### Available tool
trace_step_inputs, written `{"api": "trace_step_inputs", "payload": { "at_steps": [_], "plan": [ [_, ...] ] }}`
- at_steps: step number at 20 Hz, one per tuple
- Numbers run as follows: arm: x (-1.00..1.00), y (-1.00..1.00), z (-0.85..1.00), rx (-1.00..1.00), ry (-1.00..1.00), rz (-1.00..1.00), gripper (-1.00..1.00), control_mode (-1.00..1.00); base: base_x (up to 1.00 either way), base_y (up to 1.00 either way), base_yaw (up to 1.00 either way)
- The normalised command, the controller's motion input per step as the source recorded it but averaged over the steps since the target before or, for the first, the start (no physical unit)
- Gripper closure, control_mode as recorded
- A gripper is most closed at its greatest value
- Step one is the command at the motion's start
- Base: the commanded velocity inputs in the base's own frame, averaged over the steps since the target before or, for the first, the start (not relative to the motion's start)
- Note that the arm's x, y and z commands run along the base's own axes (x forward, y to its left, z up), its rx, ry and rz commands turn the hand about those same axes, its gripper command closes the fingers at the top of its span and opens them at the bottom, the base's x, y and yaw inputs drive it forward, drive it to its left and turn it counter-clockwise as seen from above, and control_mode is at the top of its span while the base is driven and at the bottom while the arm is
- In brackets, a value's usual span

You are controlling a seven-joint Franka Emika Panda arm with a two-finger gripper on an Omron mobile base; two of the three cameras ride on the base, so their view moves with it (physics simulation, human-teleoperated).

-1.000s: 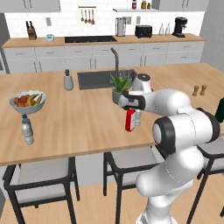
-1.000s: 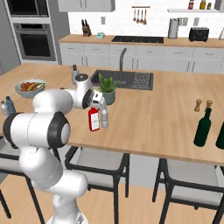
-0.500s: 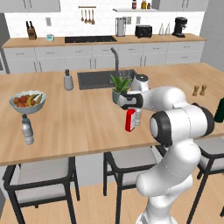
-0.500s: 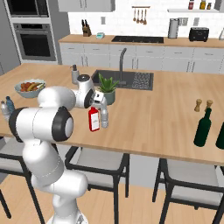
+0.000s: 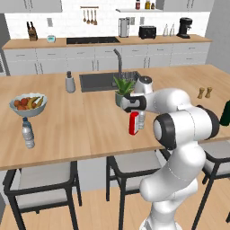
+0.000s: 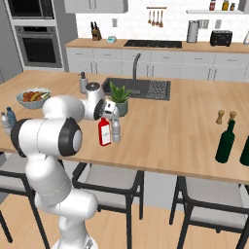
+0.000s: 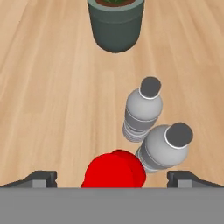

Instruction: Move the plastic bottles in the middle to the plastics group, and the glass bottles in the middle to the glass group.

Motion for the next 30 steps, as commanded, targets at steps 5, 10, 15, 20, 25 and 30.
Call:
{"api": "trace_step_inputs", "payload": {
  "at_steps": [5, 10, 15, 20, 25, 30],
  "plan": [
    [0.0, 0.0, -0.13, 0.0, -0.16, 0.0, -1.0, -1.0, 0.0, 0.0, 0.0],
    [0.0, 0.0, -0.05, 0.0, -0.05, 0.0, -1.0, -1.0, 0.0, 0.0, 0.0],
    [0.0, 0.0, 0.0, 0.0, 0.0, 0.0, 1.0, -1.0, 0.0, 0.0, 0.0],
    [0.0, 0.0, 0.0, 0.0, -0.01, 0.0, 1.0, -1.0, 0.0, 0.0, 0.0],
    [-0.22, 0.02, 0.1, 0.0, -0.03, 0.0, 1.0, -1.0, 0.0, 0.0, 0.0],
    [-0.54, 0.08, 0.26, 0.0, 0.0, 0.01, 1.0, -1.0, 0.0, 0.0, 0.0]
  ]
}}
